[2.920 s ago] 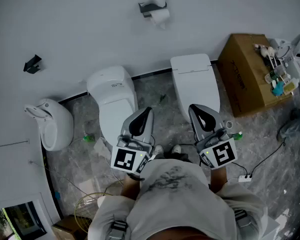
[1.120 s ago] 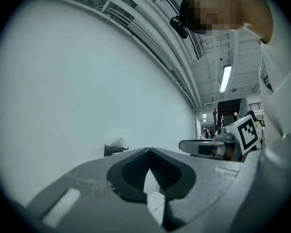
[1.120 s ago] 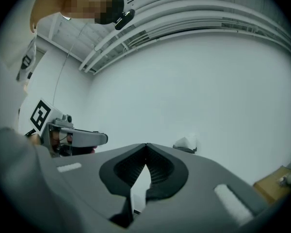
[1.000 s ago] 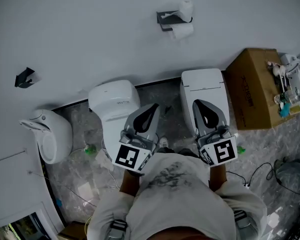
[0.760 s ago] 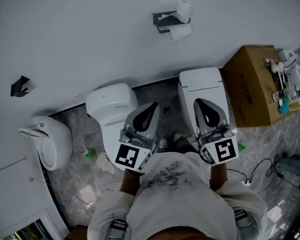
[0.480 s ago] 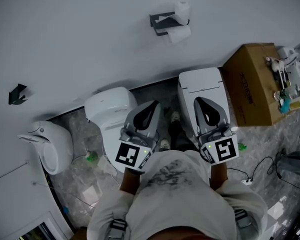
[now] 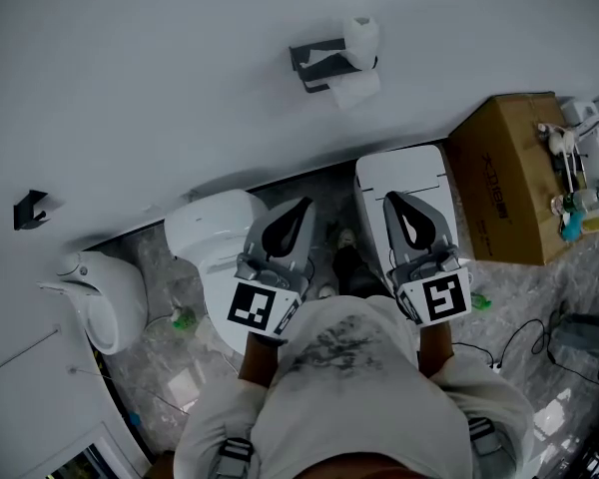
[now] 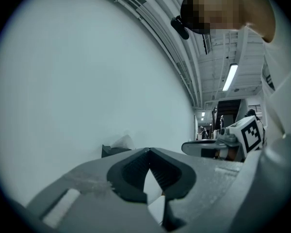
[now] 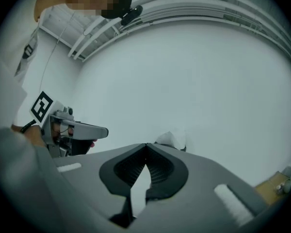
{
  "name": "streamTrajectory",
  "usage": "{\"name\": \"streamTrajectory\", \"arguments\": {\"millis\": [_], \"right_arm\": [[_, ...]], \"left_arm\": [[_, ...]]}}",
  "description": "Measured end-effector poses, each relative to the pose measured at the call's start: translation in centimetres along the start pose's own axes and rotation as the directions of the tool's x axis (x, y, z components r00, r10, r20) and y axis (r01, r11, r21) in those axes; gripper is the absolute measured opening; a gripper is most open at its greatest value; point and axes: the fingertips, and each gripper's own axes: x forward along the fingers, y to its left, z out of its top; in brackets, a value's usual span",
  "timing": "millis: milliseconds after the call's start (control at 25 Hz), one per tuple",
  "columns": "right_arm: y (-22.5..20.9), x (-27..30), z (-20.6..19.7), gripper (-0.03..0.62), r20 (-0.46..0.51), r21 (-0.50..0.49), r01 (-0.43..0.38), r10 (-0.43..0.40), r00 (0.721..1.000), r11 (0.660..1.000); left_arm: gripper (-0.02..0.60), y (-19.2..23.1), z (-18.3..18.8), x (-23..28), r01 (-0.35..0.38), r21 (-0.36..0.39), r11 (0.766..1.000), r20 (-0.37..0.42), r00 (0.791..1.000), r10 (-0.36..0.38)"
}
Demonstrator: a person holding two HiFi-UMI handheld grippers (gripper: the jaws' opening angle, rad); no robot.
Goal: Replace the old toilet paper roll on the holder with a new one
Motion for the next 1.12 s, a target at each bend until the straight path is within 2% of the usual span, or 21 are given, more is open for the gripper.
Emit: {"name": "streamTrajectory", "arguments": {"millis": [360, 640, 960, 1120], "right_arm": [[-7.0, 4.9, -1.4, 0.002, -0.029, 0.044, -0.042, 0.043, 0.999, 0.998], [-11.4, 7.5, -2.7, 0.002, -0.011, 0.073, -0.054, 0.055, 0.998, 0.996], [-13.9, 10.2, -6.0, 0.002, -0.11, 0.115, -0.072, 0.085, 0.99, 0.991], [-14.5, 11.8, -7.3, 0.002, -0.109, 0.156, -0.074, 0.092, 0.99, 0.985]], "left_arm": [[0.002, 2.1, -0.5, 7.6, -0.047, 0.004, 0.999, -0.051, 0.998, 0.048], [0.002, 3.4, -0.8, 12.2, -0.09, -0.015, 0.996, -0.08, 0.993, 0.088], [0.002, 4.9, -2.0, 15.7, -0.119, -0.024, 0.993, -0.104, 0.988, 0.116], [0.002, 5.5, -3.4, 16.8, -0.113, -0.032, 0.993, -0.127, 0.986, 0.109]]}}
